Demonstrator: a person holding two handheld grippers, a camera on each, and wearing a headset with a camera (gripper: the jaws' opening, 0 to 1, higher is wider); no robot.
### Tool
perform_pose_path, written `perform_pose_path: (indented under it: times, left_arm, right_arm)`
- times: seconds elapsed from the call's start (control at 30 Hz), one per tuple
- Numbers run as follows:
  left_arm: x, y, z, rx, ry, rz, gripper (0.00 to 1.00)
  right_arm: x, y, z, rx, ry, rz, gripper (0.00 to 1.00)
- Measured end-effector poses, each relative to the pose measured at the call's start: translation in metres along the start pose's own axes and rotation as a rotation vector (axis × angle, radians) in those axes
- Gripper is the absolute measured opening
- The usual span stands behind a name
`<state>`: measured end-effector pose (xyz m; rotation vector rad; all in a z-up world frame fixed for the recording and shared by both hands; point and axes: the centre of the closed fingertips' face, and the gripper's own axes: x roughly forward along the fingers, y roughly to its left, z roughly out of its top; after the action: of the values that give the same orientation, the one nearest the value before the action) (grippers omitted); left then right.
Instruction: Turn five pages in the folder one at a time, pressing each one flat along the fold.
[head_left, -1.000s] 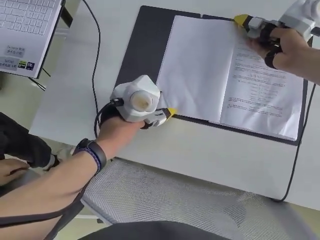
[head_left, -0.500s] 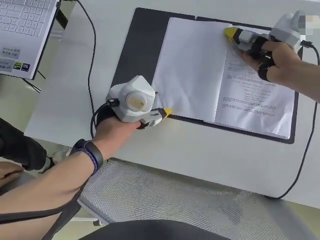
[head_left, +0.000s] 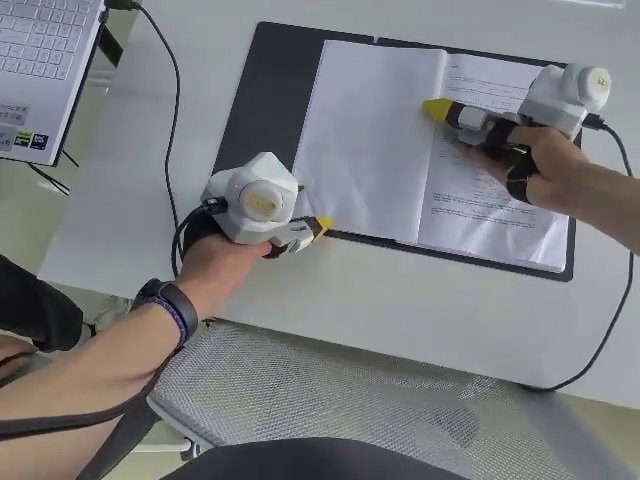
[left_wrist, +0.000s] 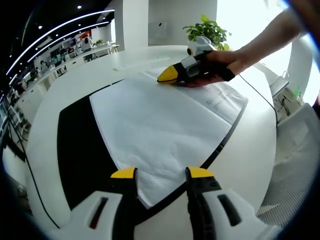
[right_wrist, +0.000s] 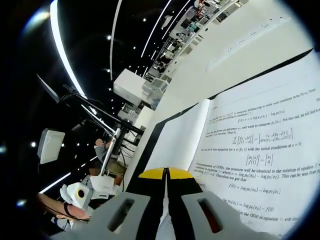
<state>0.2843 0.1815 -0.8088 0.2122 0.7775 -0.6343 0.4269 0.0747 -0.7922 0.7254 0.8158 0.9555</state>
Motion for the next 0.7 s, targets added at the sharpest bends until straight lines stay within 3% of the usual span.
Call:
perform_pose_path:
  times: [0.07, 0.37, 0.6, 0.7]
  left_arm:
    - [0.0, 0.0, 0.0, 0.001, 0.001, -0.002, 0.37]
    - [0.001, -0.001, 0.0, -0.004, 0.0, -0.005, 0.37]
    - [0.003, 0.001, -0.001, -0.001, 0.001, -0.006, 0.37]
    - [0.004, 0.001, -0.001, 0.0, 0.001, -0.007, 0.37]
  right_arm:
    - [-0.005, 0.009, -0.012, -0.003, 0.011, 0.012, 0.0]
    - [-0.019, 0.025, -0.048, -0.016, 0.056, 0.05, 0.0]
    - [-0.025, 0.029, -0.068, -0.028, 0.097, 0.077, 0.0]
    - [-0.03, 0.041, -0.087, -0.031, 0.115, 0.082, 0.0]
